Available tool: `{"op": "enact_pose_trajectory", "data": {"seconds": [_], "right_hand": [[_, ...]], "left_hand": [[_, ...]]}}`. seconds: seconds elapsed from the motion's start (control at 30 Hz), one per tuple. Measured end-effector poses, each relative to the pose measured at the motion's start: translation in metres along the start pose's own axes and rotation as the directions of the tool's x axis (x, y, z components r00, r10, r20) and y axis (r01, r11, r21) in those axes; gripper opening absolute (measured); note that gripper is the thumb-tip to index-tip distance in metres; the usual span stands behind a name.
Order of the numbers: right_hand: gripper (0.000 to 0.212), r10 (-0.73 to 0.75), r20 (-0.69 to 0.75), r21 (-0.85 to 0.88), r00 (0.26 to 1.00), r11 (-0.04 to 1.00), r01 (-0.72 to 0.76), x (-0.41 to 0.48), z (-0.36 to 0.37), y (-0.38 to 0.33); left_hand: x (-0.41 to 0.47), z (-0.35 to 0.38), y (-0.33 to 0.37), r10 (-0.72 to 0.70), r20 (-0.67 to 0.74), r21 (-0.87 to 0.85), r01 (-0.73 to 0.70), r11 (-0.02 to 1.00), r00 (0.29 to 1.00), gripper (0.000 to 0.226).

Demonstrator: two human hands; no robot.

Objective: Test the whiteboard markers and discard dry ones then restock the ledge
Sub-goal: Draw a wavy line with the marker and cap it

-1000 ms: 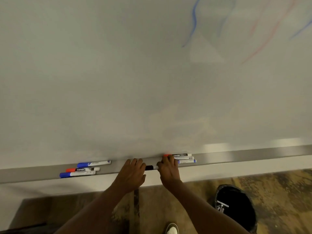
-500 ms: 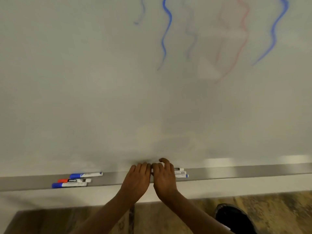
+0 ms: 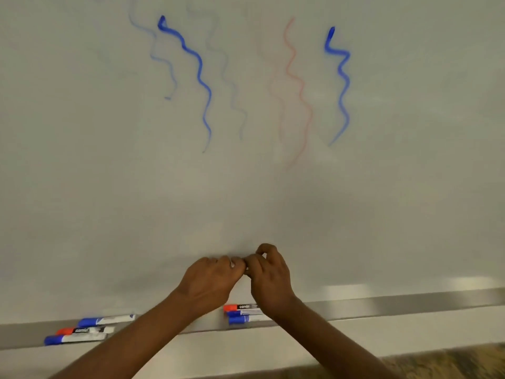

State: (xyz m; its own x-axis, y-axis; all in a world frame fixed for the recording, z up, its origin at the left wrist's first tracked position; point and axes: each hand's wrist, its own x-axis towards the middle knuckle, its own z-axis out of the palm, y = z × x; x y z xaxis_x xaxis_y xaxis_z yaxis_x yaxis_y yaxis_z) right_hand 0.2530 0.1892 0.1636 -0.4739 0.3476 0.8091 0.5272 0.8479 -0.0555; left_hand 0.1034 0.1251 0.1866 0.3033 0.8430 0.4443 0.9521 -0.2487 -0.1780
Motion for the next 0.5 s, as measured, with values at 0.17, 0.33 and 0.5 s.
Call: {"op": "enact_pose_trajectory", "data": {"seconds": [0.17,0.33,0.5], "right_hand": [[0.037,-0.101,-0.074,-0.086,0.992,0.992,0.094,0.023,-0.029,0.017],[0.024,-0.145,-0.122,-0.041,0.982,0.989,0.141,0.060,-0.065,0.031],[0.089,0.454,-0.002,0.478,0.891,0.783,-0.398,0.107,-0.119,0.015]], "left_hand": [[0.023,-0.020,-0.010,0.032,-0.164,-0.046,-0.040,0.998,0.986,0.035],[0.052,-0.055,-0.010,0.013,-0.282,-0.025,-0.021,0.999,0.959,0.039],[0.080,-0.097,-0.022,0.018,-0.492,-0.027,-0.035,0.999,0.871,0.032]]}}
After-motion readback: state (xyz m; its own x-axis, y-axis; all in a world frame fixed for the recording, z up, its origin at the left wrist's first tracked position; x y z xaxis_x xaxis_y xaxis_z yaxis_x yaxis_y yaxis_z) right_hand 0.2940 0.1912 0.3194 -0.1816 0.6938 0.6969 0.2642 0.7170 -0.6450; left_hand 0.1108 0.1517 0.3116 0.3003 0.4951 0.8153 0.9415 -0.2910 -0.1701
